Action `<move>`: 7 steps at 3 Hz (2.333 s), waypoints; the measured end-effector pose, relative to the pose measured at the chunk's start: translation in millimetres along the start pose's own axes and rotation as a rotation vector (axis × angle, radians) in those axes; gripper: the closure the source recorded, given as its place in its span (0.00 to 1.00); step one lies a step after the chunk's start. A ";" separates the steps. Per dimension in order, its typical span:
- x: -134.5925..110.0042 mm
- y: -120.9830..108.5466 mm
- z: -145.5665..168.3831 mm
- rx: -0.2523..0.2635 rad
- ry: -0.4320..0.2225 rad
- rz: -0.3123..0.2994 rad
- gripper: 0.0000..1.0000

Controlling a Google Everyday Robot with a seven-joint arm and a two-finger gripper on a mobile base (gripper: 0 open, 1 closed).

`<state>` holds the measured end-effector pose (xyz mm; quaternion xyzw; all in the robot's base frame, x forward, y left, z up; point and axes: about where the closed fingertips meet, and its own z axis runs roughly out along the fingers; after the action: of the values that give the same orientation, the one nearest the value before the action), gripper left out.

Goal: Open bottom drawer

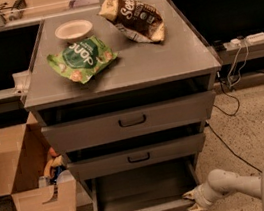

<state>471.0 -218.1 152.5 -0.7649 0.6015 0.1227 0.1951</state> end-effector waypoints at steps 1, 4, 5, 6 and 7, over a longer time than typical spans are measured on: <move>1.9 8.4 -0.5 0.007 -0.009 0.020 1.00; 3.9 14.7 -1.8 0.016 -0.016 0.036 0.51; 3.9 14.7 -1.8 0.016 -0.016 0.036 0.28; 3.9 14.7 -1.7 0.016 -0.016 0.036 0.04; 3.9 14.7 -1.7 0.016 -0.016 0.036 0.00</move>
Offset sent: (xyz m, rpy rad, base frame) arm -0.0685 -0.0729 -0.0003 0.1055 0.0040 -0.1891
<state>457.6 -225.2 150.1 -0.7513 0.6146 0.1277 0.2037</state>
